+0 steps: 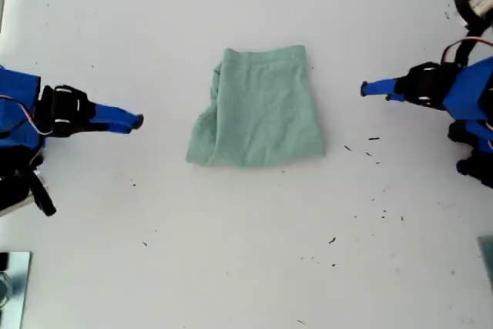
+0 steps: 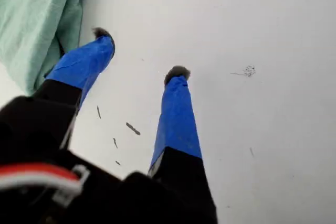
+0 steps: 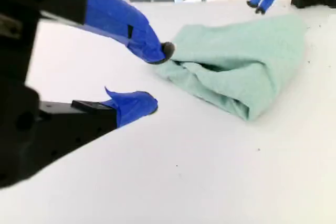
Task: Fold t shirt
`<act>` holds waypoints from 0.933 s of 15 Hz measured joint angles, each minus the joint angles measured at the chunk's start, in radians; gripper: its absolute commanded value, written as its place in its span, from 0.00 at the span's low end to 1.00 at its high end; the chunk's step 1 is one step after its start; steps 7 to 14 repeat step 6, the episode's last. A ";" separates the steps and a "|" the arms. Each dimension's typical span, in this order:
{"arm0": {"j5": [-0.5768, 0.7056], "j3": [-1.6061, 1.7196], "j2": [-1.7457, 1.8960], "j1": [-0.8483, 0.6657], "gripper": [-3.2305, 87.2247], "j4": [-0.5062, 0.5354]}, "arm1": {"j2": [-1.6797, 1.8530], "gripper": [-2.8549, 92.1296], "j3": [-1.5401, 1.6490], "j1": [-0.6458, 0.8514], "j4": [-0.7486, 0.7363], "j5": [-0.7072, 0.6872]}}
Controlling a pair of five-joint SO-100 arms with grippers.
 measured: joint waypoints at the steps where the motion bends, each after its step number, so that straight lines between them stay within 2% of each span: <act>1: 0.021 0.002 0.002 0.028 0.17 0.005 | 0.005 0.23 0.000 -0.002 0.003 -0.172; 2: 0.025 0.002 0.002 0.058 0.17 0.005 | 0.005 0.22 0.000 -0.014 0.006 -0.290; 3: 0.025 0.002 0.002 0.075 0.17 0.005 | 0.005 0.22 0.000 -0.012 0.006 -0.321; 14: 0.025 0.002 0.002 0.083 0.17 0.005 | 0.005 0.20 0.000 -0.014 0.006 -0.333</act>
